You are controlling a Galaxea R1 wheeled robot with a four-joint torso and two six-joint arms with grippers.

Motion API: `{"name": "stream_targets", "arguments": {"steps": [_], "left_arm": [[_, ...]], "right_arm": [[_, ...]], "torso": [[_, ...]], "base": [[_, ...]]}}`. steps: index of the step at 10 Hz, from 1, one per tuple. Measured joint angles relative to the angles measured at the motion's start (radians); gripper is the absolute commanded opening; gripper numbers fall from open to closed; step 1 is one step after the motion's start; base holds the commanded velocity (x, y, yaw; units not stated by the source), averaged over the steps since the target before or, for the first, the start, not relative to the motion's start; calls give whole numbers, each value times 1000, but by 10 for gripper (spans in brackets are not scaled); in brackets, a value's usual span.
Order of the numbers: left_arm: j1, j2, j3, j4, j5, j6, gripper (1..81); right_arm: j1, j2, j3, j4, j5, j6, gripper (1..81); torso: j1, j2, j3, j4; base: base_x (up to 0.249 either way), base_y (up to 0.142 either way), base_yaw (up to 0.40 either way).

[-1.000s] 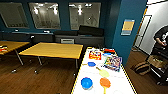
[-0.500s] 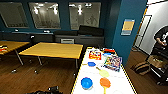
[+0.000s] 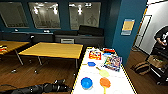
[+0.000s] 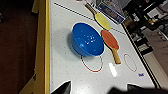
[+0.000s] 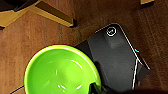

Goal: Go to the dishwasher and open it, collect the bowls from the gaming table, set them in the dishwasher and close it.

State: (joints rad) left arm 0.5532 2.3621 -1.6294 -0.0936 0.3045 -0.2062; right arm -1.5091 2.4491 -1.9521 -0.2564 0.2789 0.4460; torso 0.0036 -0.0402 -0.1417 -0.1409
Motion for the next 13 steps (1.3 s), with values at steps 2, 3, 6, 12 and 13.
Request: {"name": "stream_targets", "arguments": {"steps": [2,3,6,12,13], "left_arm": [[-9,45,-28,0,15,0,811],[-11,75,-36,0,18,0,811],[-13,97,-47,1,26,0,811],[-19,114,-55,1,22,0,811],[-23,107,-55,1,17,0,811]], "right_arm": [[5,5,0,-2,1,0,10],[5,6,0,-3,1,0,10],[9,11,0,-10,0,0,10],[32,11,0,-27,5,0,10],[34,12,0,-32,7,0,10]], "torso": [[0,0,0,0],[0,0,0,0],[0,0,-7,0],[1,1,-149,0],[1,1,-153,0]], "base": [[0,0,0],[0,0,0],[0,0,0],[0,0,0],[0,0,0]]}}
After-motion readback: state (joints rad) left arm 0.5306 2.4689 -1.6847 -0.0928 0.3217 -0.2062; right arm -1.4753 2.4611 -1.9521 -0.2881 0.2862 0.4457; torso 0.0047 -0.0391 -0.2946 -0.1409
